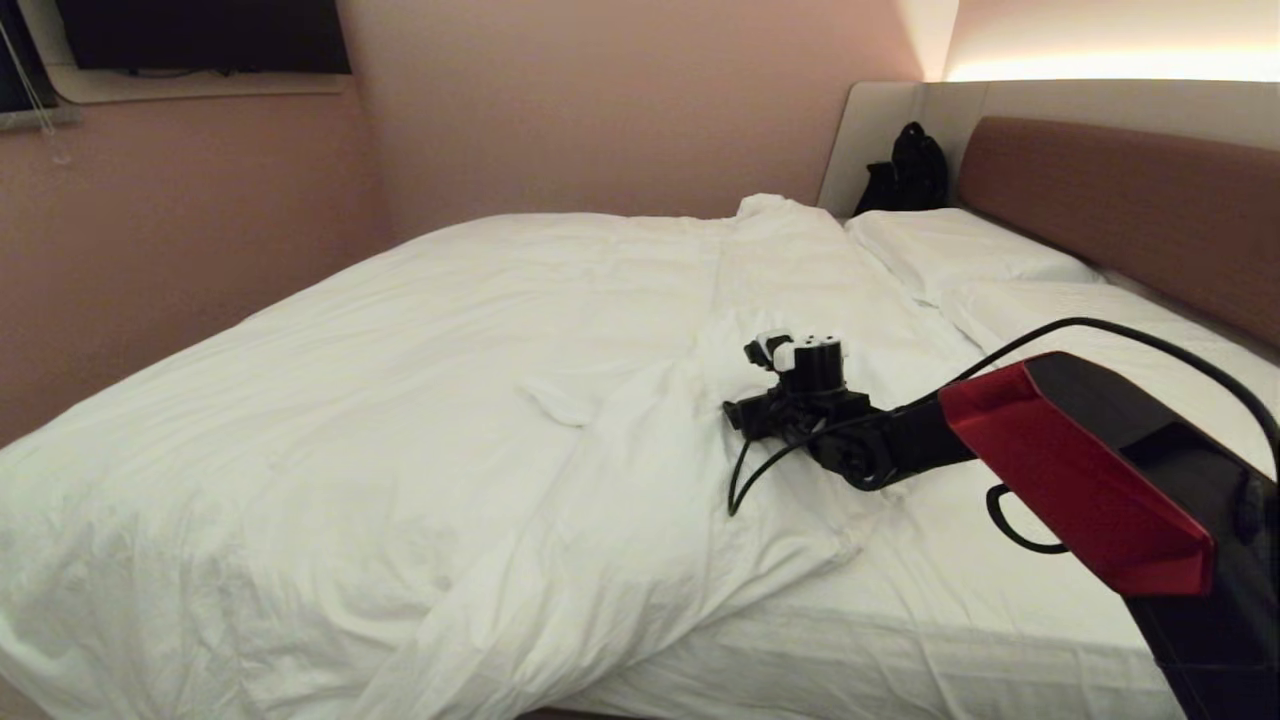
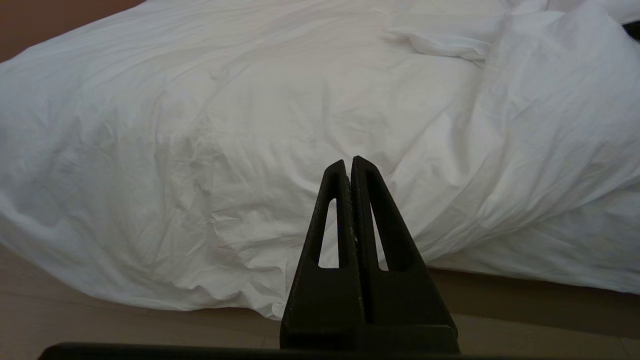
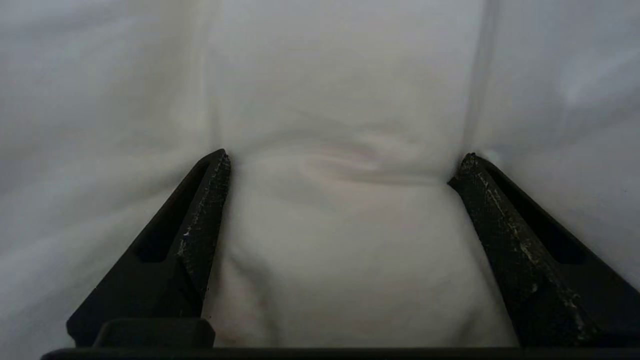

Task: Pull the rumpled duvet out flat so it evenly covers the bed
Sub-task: Flatten the corners of the folded blanket

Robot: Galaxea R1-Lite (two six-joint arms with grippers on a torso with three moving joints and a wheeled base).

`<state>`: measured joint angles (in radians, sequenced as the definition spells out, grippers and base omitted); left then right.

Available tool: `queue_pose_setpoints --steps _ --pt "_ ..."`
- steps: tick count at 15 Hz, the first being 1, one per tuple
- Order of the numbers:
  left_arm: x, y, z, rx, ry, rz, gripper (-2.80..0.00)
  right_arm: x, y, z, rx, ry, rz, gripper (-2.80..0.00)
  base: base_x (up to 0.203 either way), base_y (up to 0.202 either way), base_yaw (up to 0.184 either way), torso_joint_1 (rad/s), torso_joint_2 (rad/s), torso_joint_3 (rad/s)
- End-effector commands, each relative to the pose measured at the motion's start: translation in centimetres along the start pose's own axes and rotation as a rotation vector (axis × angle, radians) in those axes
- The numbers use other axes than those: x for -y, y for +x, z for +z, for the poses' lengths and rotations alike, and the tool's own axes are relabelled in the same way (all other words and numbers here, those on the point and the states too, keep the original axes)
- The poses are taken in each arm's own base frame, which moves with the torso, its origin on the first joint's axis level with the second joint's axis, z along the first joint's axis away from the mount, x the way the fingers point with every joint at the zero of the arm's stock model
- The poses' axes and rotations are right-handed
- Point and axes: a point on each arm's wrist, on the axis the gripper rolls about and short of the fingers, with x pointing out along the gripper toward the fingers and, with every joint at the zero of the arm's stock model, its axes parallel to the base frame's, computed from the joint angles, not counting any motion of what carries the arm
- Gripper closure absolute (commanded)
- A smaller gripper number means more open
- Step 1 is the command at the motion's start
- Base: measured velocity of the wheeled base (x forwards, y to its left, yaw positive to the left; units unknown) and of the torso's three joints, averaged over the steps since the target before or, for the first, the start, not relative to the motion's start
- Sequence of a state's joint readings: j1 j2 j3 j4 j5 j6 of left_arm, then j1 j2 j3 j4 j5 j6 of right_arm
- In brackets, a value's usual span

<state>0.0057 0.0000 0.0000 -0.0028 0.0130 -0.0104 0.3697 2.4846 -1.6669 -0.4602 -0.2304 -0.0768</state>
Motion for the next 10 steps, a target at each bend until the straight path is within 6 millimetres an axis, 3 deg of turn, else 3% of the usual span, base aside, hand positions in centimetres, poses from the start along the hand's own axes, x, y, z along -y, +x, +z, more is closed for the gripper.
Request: queue_pose_setpoints --steps 1,3,10 --pt "0.0 0.0 0.0 0.0 0.0 0.001 0.0 -0.1 1.6 -2.5 -0.052 -0.007 -0.006 -2.8 0.0 0.0 0.0 0.0 0.0 0.0" --pt "0.0 0.0 0.0 0.0 0.0 0.001 0.0 0.0 2.1 -3.6 -0.072 -0.01 -0.009 -2.8 0.0 0.0 0.0 0.0 0.0 0.0" --pt "0.0 0.0 0.0 0.0 0.0 0.001 0.0 0.0 2.0 -3.3 -0.067 -0.008 -0.011 -2.8 0.0 0.0 0.0 0.0 0.0 0.0"
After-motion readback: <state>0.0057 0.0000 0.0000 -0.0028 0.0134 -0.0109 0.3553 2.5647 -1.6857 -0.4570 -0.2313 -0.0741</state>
